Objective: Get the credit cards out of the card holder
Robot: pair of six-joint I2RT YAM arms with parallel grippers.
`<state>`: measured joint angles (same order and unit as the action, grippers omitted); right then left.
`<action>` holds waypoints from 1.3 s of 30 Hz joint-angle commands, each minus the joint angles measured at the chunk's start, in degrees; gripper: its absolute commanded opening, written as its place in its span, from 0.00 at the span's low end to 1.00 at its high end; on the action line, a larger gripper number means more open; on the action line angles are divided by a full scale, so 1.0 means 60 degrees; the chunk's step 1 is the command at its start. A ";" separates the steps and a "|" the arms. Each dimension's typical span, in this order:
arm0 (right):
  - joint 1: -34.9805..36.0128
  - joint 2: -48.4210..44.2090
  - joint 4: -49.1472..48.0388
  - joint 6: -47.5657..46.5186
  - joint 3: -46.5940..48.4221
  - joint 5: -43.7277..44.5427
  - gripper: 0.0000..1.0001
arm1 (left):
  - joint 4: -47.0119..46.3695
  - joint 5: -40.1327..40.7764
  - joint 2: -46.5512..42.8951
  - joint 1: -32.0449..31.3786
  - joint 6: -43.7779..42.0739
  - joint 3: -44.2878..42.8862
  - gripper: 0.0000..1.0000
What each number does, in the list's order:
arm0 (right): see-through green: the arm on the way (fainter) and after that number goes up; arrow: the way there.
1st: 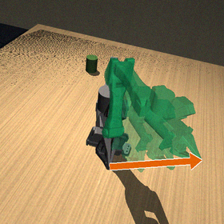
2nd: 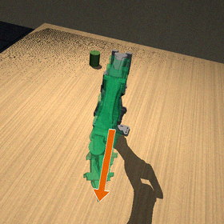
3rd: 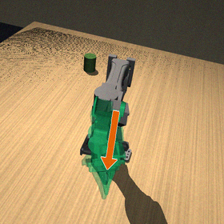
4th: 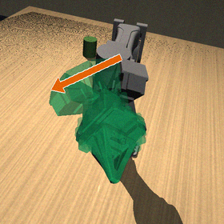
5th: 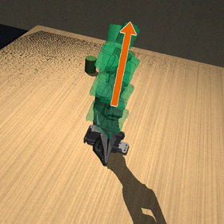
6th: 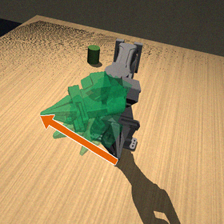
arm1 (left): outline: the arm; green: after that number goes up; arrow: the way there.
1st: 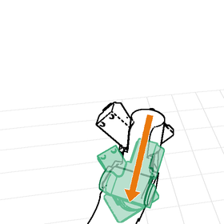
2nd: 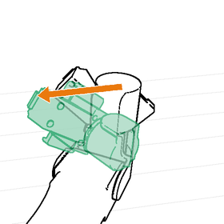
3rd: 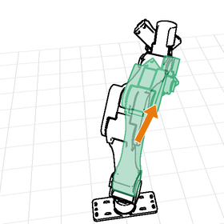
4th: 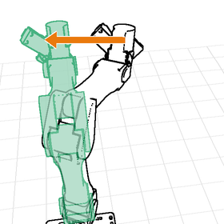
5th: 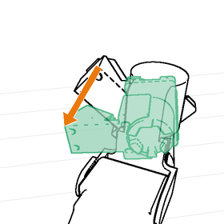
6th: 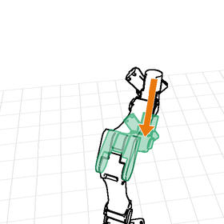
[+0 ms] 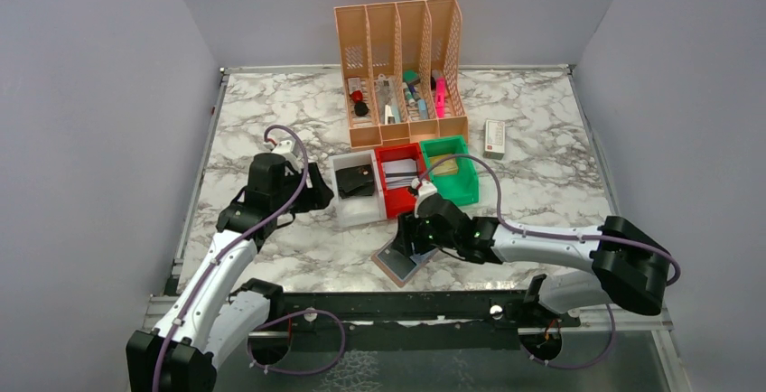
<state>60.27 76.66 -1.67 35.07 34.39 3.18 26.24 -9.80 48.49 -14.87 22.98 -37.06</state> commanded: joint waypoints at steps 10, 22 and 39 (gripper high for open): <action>0.0025 0.0516 -0.0789 0.0603 -0.0978 -0.1490 0.55 | -0.1077 0.0500 -0.0311 -0.4042 0.2866 0.1401 0.67; 0.0086 -0.0304 -0.0804 0.2296 -0.1472 -0.0929 0.43 | -0.1959 0.1901 0.0403 -0.6913 0.4550 0.2239 0.61; 0.0500 -0.0432 -0.2252 0.3018 -0.2258 -0.1505 0.31 | -0.3778 0.2555 0.2743 -0.8331 0.5511 0.2430 0.40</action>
<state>62.76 75.40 -14.33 52.56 20.93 -6.17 6.55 2.66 62.67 -63.92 54.78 -21.58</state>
